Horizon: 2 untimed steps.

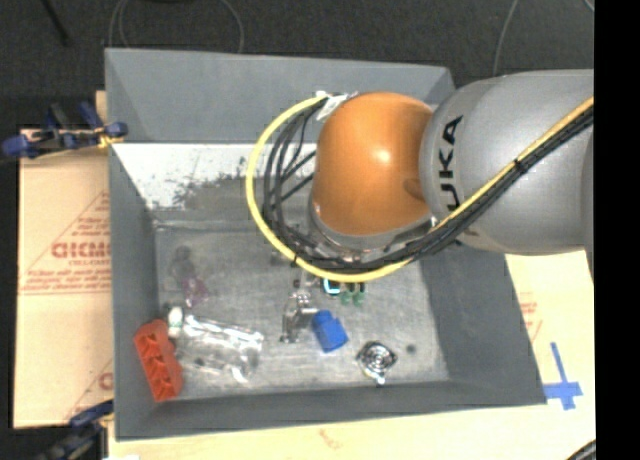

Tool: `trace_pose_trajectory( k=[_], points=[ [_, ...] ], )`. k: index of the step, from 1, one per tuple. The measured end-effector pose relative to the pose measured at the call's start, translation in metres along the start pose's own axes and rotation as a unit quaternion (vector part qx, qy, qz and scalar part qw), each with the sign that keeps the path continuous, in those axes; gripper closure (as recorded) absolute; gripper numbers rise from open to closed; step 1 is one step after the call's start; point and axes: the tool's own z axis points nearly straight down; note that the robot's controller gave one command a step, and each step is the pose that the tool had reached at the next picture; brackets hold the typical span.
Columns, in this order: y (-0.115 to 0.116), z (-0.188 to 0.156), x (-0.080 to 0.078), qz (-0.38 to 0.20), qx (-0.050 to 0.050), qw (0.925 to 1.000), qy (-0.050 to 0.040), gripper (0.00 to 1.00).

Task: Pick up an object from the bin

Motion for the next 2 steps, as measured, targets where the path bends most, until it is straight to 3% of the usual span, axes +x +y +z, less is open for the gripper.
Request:
trace_pose_trajectory(
  k=[1, 2],
  points=[
    [0.053, 0.135, 0.020, 0.077, -0.002, 0.9970, -0.0061, 0.00],
    [0.089, 0.108, 0.044, 0.118, -0.002, 0.9930, -0.0048, 0.00]
  ],
)
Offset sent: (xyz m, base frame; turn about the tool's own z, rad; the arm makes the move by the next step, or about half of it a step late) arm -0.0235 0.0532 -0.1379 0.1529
